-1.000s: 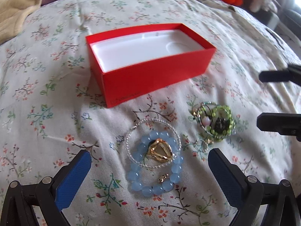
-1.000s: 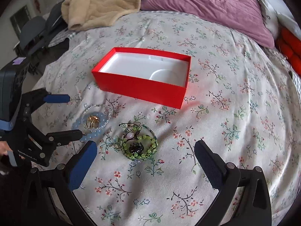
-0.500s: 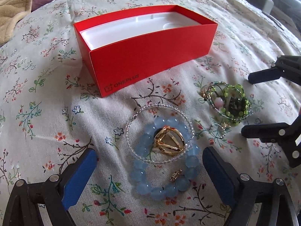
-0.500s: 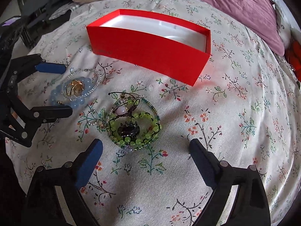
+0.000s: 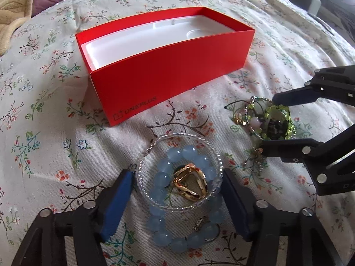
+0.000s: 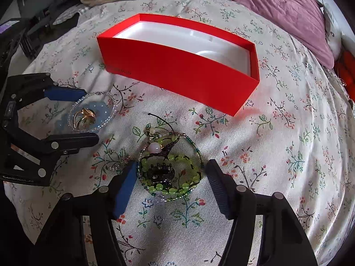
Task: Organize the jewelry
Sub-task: 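Grasp the clear beaded bracelet with the left tool while the right tool grasps the thin multicolour bracelet, then carry both bracelets over the red box and open both tools to drop them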
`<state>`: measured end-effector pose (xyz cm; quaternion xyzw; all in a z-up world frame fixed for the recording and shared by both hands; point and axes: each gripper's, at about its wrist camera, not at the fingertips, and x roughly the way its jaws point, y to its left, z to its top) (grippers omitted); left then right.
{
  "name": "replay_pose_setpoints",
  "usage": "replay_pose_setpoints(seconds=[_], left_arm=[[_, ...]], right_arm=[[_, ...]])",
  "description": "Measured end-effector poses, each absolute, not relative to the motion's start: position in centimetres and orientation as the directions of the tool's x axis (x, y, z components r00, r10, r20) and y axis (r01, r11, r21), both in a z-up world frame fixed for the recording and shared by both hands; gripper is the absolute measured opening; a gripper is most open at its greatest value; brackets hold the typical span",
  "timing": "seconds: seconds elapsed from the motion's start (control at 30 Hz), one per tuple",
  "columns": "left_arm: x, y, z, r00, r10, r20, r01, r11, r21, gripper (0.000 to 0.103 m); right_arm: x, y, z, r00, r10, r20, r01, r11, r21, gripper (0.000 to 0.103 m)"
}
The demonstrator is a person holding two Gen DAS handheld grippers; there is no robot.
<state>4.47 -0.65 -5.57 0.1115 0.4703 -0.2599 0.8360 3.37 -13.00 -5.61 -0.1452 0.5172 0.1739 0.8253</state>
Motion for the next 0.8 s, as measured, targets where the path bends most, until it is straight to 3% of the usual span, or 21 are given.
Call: replay_pose_setpoints(seconds=[0.27,0.8], left_arm=[[4.2,-0.6,-5.2,0.426,-0.34,-0.838,0.539,0.84,-0.068,0.056],[3.5,-0.8,-1.1,0.49,-0.393,-0.778,0.547,0.834,-0.076,0.056]], right_arm=[[3.0,-13.7,-5.2,0.397,0.161,-0.904,-0.436,0.899,-0.032,0.056],[1.7,-16.0,-1.0,0.462,0.218,-0.859,-0.422,0.907,0.003,0.056]])
